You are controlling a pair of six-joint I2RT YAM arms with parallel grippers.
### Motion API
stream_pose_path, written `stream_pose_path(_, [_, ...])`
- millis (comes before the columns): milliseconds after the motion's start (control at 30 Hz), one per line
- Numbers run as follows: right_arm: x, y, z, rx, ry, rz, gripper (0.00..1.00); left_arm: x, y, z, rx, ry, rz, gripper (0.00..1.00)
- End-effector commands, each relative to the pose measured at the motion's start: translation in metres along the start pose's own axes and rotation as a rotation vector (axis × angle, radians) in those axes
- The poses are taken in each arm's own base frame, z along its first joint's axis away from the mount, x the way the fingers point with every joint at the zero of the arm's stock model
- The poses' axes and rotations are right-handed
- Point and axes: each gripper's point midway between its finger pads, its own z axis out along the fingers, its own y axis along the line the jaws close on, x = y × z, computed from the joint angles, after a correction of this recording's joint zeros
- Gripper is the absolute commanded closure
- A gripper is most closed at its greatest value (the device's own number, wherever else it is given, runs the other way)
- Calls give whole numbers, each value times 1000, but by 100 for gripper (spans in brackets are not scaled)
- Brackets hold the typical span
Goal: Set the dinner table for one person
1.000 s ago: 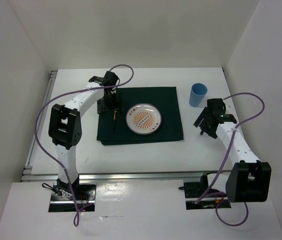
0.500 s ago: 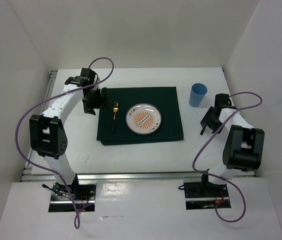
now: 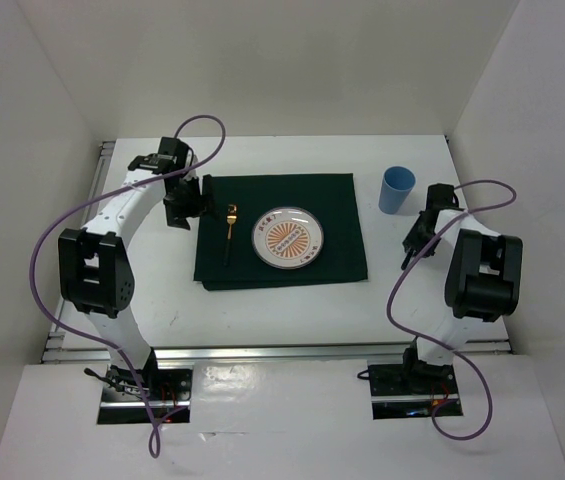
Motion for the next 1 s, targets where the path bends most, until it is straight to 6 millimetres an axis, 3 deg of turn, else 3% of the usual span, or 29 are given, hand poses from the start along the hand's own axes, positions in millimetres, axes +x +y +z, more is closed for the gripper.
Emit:
stream_pose_path(0, [5,-5,9,26,-3,25,65,-15,-8,-20,37,-72,25,13])
stream_pose_path(33, [7,-6,8,30,5,34,74,-15,-7,-23,27,-75,25,13])
stream_pose_path(67, [10,-9,9,44,9,33,89,-15,-7,-23,27,-75,25,13])
stream_pose_path(133, [13,-10,6,45,11,42,100,-16,-6,-27,22,-89,35,13])
stream_pose_path(300, [9,-13,-16,41,-48,72,100,-20,-6,-34,22,-119,49,13])
stream_pose_path(533, [-11,-19,-67,43,-181,47,100,-22,-4,-39,11,-144,60,13])
stream_pose_path(667, [-44,-13,-113,10,-322,25,100,-27,-1,-43,3,-167,63,13])
stream_pose_path(733, [-69,3,-142,-42,-400,1,100,-26,1,-44,-6,-171,62,13])
stream_pose_path(833, [-97,43,-189,-135,-517,-81,100,-25,8,-44,-19,-176,62,13])
stream_pose_path(867, [-100,56,-200,-162,-539,-115,100,-25,10,-45,-25,-190,63,13])
stream_pose_path(900, [-100,88,-212,-232,-559,-209,100,-28,10,-49,-29,-211,74,13])
stream_pose_path(967, [-90,127,-220,-312,-555,-310,100,-28,13,-50,-41,-222,73,13])
